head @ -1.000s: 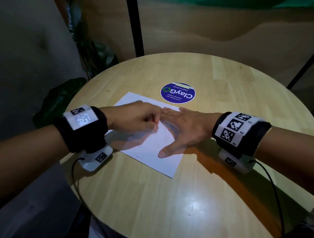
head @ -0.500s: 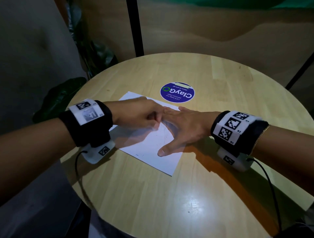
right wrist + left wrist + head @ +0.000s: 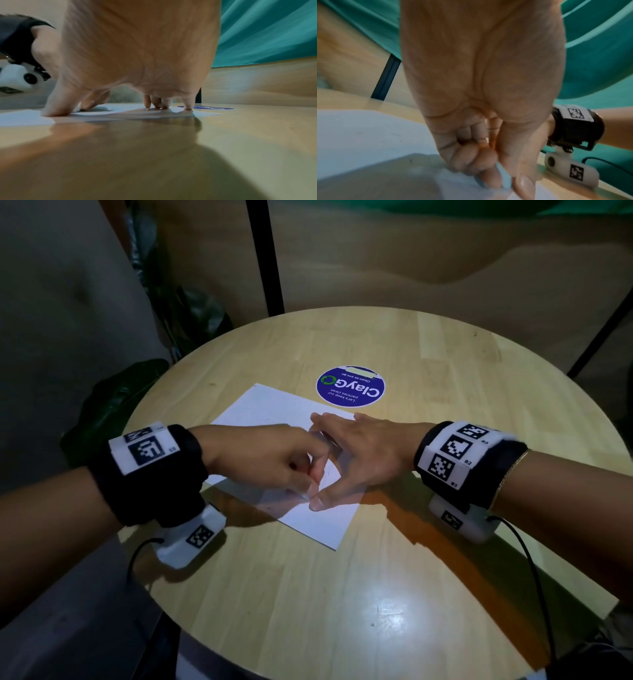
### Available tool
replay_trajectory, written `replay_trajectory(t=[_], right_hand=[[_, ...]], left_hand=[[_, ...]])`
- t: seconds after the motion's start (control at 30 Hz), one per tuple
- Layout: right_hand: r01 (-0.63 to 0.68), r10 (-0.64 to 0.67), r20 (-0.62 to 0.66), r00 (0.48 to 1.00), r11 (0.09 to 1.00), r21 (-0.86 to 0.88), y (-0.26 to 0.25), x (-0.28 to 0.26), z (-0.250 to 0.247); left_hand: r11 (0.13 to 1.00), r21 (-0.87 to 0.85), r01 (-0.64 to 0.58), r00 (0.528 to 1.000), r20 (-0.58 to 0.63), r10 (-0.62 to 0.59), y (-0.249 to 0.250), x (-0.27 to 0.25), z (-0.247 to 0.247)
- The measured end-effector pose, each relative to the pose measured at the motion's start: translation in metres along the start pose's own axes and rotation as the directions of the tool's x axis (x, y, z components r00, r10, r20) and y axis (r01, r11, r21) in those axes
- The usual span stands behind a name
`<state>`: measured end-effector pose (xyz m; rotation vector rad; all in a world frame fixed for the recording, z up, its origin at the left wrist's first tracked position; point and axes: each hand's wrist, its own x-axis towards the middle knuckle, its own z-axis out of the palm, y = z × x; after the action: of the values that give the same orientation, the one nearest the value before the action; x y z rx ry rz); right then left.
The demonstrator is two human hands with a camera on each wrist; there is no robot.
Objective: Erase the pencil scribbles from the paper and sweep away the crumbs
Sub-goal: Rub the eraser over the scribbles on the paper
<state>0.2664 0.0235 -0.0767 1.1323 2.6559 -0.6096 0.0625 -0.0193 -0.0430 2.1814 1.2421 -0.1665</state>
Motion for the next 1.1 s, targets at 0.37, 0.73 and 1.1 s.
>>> replay_trajectory(t=[0.37,0.73,1.1], right_hand=[[0.002,-0.017,-0.117,0.993,0.992,-0.128,-0.009,-0.011,0.000],[-0.052,0.057,0.050,0.997,0.994,-0.101,-0.012,-0.013,0.002],[-0.053,0.059,0.052,0.997,0.992,-0.116,-0.014,-0.014,0.001]], left_hand=[[1.000,-0.001,0.012,0.994,-0.106,-0.012,-0.010,-0.005,0.005],[0.994,0.096,0.046,0.988,-0.152,-0.031,-0.007,-0.007,-0.007],[0.995,0.102,0.011,0.998,-0.066,-0.005,0.000,-0.008,-0.006]])
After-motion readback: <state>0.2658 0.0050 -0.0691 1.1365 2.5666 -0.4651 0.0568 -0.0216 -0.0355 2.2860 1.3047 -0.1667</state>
